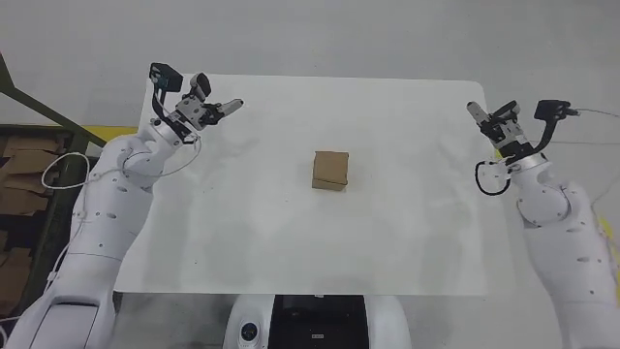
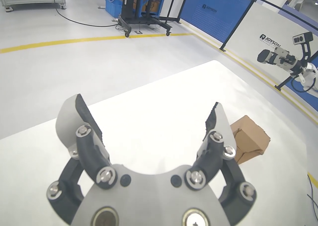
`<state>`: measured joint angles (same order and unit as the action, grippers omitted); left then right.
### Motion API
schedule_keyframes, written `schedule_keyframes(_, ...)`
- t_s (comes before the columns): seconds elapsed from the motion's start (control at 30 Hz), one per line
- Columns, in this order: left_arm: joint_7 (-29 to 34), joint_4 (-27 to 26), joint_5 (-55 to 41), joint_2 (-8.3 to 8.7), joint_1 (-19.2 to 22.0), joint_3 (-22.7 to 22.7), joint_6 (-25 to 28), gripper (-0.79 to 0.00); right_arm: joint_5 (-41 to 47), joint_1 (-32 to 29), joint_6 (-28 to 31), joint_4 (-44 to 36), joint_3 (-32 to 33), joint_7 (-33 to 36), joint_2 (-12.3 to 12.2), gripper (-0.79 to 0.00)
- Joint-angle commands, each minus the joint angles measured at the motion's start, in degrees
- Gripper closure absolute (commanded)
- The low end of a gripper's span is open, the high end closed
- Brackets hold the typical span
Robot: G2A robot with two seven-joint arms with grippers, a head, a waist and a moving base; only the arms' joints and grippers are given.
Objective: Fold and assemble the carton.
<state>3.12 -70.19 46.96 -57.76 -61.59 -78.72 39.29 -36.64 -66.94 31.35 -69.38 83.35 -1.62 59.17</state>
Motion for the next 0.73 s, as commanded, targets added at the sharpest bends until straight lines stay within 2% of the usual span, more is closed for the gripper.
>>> schedule_keyframes(0.0,0.77,-0.84,-0.43,0.15,-0.77,-0.76,-0.39,-0.785,-3.07,-0.17,-1.00,-0.47,-0.21,-1.90,0.06,-0.785)
schedule_keyframes(0.33,1.71,-4.46,-4.66,0.95,-5.37,-5.82,-0.78,-0.785,-12.26,-0.90,-5.17,-1.46,-0.83,-7.80,0.37,-0.785)
schedule_keyframes(0.7,2.66,-5.45,-4.43,1.14,-5.73,-6.66,-0.61,-0.785,-12.98,-1.08,-5.36,-1.70,-0.89,-8.75,0.46,-0.785)
